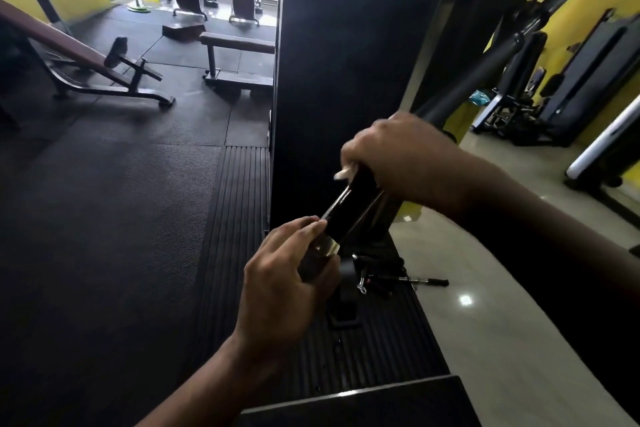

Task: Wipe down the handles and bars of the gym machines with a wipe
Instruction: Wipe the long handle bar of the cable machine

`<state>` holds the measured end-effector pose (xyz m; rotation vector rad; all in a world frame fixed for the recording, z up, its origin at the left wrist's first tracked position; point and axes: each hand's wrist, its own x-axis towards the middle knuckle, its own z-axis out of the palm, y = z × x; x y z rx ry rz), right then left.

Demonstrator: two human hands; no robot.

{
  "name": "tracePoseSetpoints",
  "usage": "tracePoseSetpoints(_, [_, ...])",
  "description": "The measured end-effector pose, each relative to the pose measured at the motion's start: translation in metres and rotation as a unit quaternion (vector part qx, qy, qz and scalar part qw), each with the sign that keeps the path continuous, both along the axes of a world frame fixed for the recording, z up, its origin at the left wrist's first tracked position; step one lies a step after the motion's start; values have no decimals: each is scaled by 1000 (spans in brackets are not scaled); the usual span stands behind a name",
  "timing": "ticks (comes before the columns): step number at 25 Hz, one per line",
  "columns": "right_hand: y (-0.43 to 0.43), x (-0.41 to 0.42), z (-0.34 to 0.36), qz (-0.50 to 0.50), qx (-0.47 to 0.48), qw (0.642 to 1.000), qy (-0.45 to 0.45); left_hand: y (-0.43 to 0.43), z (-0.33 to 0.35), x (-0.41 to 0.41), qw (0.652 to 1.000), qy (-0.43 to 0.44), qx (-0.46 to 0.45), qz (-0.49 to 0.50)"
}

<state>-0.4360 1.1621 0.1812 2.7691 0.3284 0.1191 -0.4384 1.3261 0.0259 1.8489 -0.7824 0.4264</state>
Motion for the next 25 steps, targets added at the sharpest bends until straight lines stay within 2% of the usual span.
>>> tracePoseSetpoints(3, [-10, -14, -18, 35, 5, 998, -53, -3, 4, -2, 1000, 11, 20, -1])
tracePoseSetpoints(5, [-12, -29, -42, 23, 135, 981, -134, -5, 4, -1, 1000, 11, 22, 9])
tracePoseSetpoints(7, [-12, -41, -75, -3, 230, 930, -285, -4, 4, -2, 1000, 11, 28, 8])
tracePoseSetpoints(9, [0, -46, -112, -25, 282, 881, -379, -6, 5, -2, 999, 7, 31, -3])
tracePoseSetpoints(10, [9, -46, -127, -44, 346, 842, -411, -8, 4, -1, 1000, 7, 30, -4])
tracePoseSetpoints(12, [31, -46, -147, -118, 532, 713, -441, -12, 3, 2, 999, 11, 34, -3])
tracePoseSetpoints(14, [51, -44, -151, -175, 722, 541, -395, -15, 2, 5, 999, 7, 43, -8])
tracePoseSetpoints(16, [53, -38, -149, -191, 853, 362, -324, -17, 0, 10, 999, 3, 39, -4])
tracePoseSetpoints(17, [48, -35, -146, -191, 883, 305, -302, -18, -1, 12, 999, -1, 39, 4])
tracePoseSetpoints(19, [42, -26, -141, -185, 905, 250, -290, -20, -3, 15, 999, -12, 40, 14])
tracePoseSetpoints(23, [58, -22, -150, -200, 926, 218, -235, -20, -4, 17, 999, -26, 30, 16])
tracePoseSetpoints(25, [41, -12, -144, -171, 949, 152, -219, -19, -4, 20, 999, -37, 17, 21])
